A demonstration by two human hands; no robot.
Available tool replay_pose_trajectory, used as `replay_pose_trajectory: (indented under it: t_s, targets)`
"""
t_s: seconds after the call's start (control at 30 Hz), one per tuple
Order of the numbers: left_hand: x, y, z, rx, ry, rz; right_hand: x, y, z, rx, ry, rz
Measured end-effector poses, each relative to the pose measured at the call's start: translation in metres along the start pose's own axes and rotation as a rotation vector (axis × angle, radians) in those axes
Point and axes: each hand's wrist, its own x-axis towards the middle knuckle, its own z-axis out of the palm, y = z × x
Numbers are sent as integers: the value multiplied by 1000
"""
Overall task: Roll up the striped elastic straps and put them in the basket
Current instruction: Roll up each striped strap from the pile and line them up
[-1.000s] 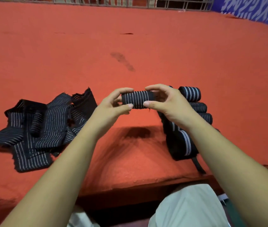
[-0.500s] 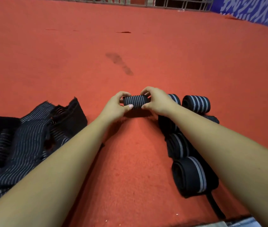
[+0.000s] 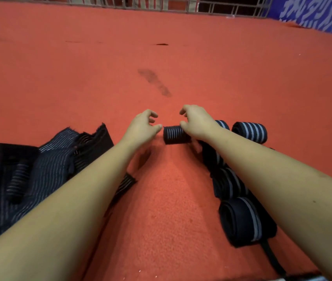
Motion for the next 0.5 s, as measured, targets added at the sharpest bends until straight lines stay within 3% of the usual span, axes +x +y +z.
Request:
replay_pose_trajectory:
  t_s: [0.1, 0.27, 0.4, 0.5]
  targets:
    - [-25, 9, -54, -88, 78, 44, -21, -29, 2, 70, -2, -38]
    - [-78, -19, -119, 88, 164, 36, -70, -85, 31, 201, -168, -94]
    - [-124, -52, -133, 259, 135, 75, -95, -120, 67, 241, -338, -46]
    - [-160, -77, -124, 281, 71, 57, -103, -133, 92, 192, -281, 19]
